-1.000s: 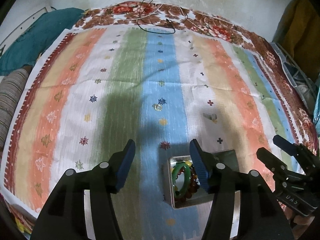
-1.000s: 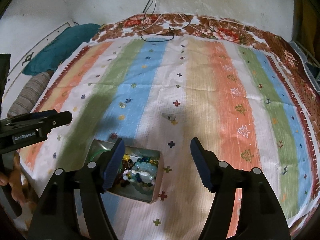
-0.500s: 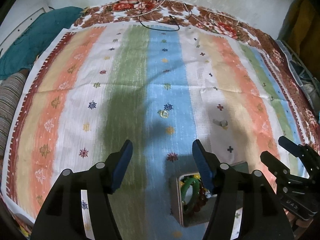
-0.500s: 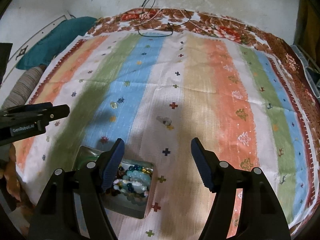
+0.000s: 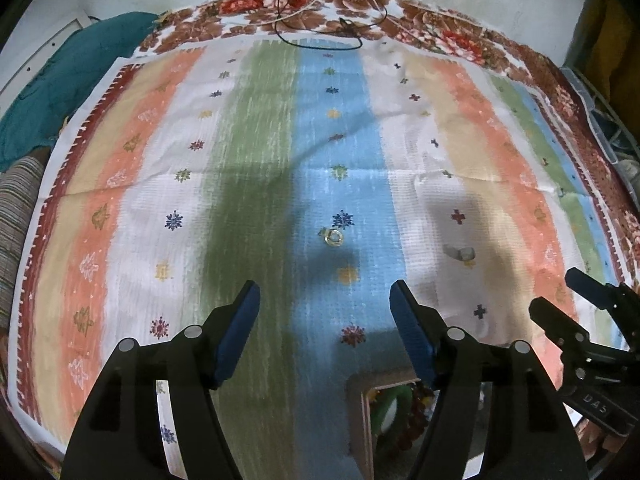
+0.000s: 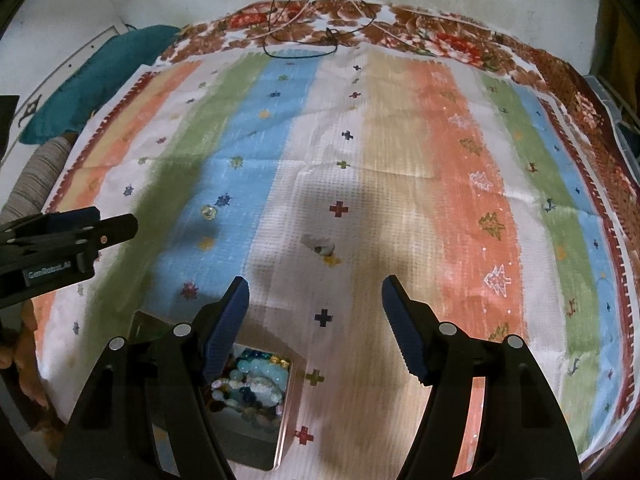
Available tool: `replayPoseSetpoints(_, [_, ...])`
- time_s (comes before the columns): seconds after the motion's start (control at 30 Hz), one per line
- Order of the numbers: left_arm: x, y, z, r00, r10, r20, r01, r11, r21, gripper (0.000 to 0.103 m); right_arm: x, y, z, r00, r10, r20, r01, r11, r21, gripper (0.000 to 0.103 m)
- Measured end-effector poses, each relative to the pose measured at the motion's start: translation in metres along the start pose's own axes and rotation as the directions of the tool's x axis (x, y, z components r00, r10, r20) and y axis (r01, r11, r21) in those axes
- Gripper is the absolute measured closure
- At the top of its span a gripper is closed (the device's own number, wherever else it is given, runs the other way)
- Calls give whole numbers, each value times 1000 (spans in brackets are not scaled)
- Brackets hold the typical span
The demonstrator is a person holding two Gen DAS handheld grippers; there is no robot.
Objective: Organize jewelry
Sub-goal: 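Move both tools toward the small gold ring and small silver piece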
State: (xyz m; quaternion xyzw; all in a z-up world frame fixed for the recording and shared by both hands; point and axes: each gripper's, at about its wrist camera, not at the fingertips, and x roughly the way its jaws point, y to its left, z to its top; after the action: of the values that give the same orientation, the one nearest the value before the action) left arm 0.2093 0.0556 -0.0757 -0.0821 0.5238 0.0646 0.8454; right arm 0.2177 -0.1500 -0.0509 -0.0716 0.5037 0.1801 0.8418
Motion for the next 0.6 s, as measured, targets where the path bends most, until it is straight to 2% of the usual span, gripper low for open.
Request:
replayPoseSetpoints(0.17, [19, 4, 5, 999, 15, -31, -15, 1000, -4, 36, 8, -1, 5, 1000, -9, -12, 9, 1000, 1, 34])
replayPoseSetpoints(0.6, [42, 3, 14, 998, -1, -69, -1, 1000, -16, 36, 36, -4, 13, 998, -25, -59, 25, 1000, -8, 34])
